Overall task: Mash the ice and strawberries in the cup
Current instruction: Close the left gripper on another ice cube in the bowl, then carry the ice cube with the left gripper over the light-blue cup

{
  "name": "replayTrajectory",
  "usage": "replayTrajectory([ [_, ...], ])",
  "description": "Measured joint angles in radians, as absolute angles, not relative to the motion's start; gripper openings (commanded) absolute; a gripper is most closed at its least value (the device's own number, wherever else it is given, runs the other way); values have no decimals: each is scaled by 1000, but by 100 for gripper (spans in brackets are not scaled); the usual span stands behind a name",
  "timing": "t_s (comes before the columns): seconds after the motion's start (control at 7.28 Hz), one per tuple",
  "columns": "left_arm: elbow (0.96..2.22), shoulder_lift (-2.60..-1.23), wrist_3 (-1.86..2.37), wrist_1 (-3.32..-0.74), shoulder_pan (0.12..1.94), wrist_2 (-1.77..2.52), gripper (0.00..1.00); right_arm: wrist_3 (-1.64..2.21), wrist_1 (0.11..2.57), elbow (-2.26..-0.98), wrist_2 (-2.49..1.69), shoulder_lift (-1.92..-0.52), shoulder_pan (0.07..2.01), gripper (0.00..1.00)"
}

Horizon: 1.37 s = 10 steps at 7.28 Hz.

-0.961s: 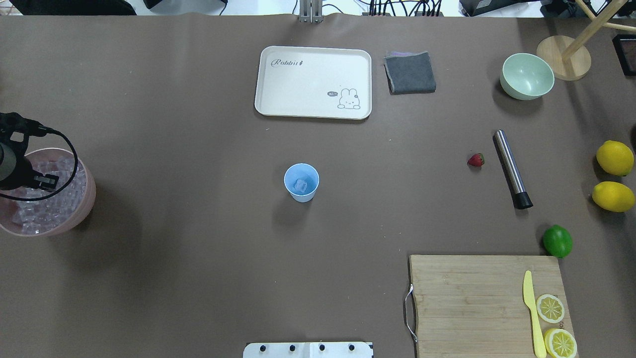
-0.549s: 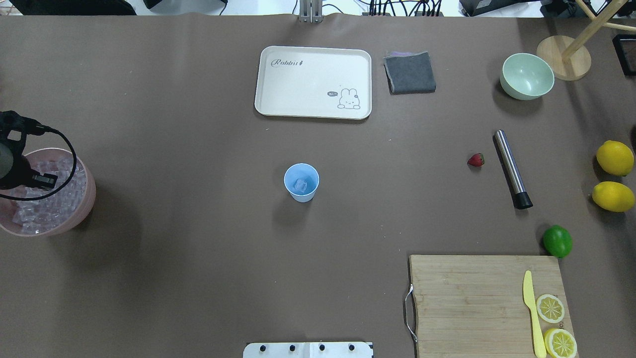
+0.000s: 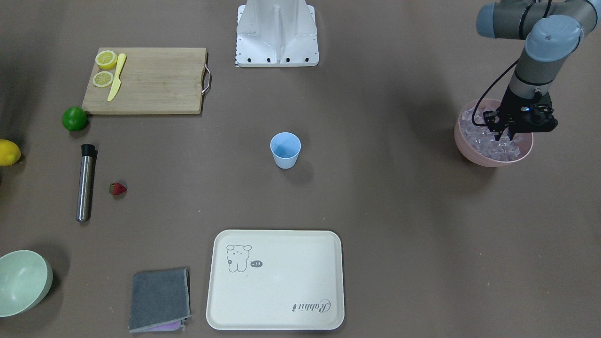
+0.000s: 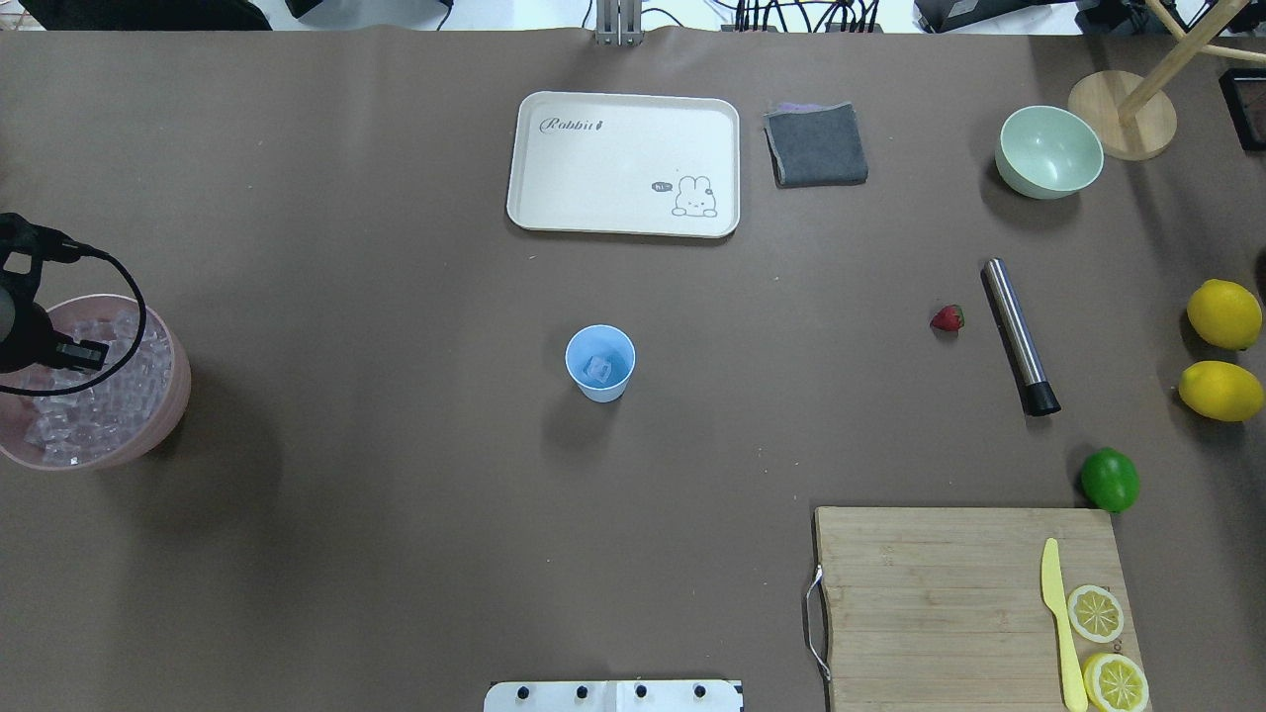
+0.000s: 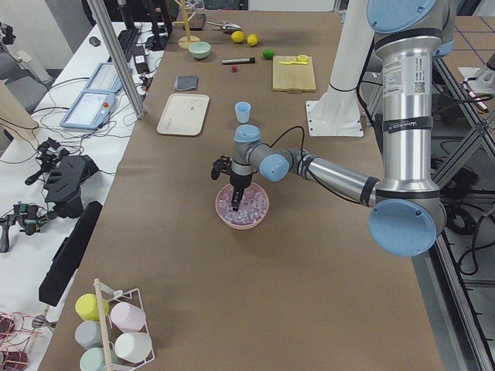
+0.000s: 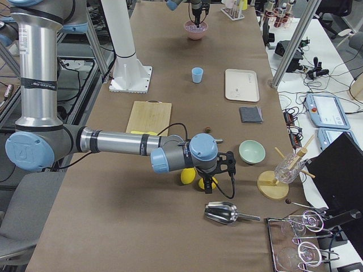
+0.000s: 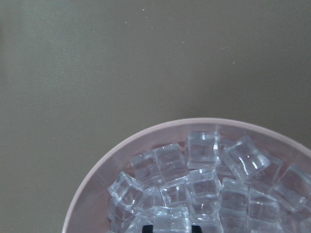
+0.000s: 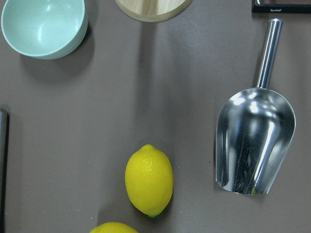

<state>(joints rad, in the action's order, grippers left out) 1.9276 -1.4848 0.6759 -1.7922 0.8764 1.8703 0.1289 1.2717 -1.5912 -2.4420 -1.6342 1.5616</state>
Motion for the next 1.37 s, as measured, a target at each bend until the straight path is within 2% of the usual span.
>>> replayTrajectory([
  [0.41, 2005, -1525, 636, -1742, 945, 1898, 0, 130, 1272, -1595, -2443, -1635, 1562, 100],
  [0.69, 2009, -1660, 742, -1733, 945, 1906, 0, 129, 1272, -1598, -2444, -1635, 1562, 100],
  [1.1, 1952, -1945, 1069, -1727, 780, 1878, 0, 129, 1272, -1598, -2446, -1639, 1562, 100],
  [1.37, 1897, -2081, 1192, -1726, 614, 1748, 0, 128, 1267, -1599, -2446, -1641, 1562, 100],
])
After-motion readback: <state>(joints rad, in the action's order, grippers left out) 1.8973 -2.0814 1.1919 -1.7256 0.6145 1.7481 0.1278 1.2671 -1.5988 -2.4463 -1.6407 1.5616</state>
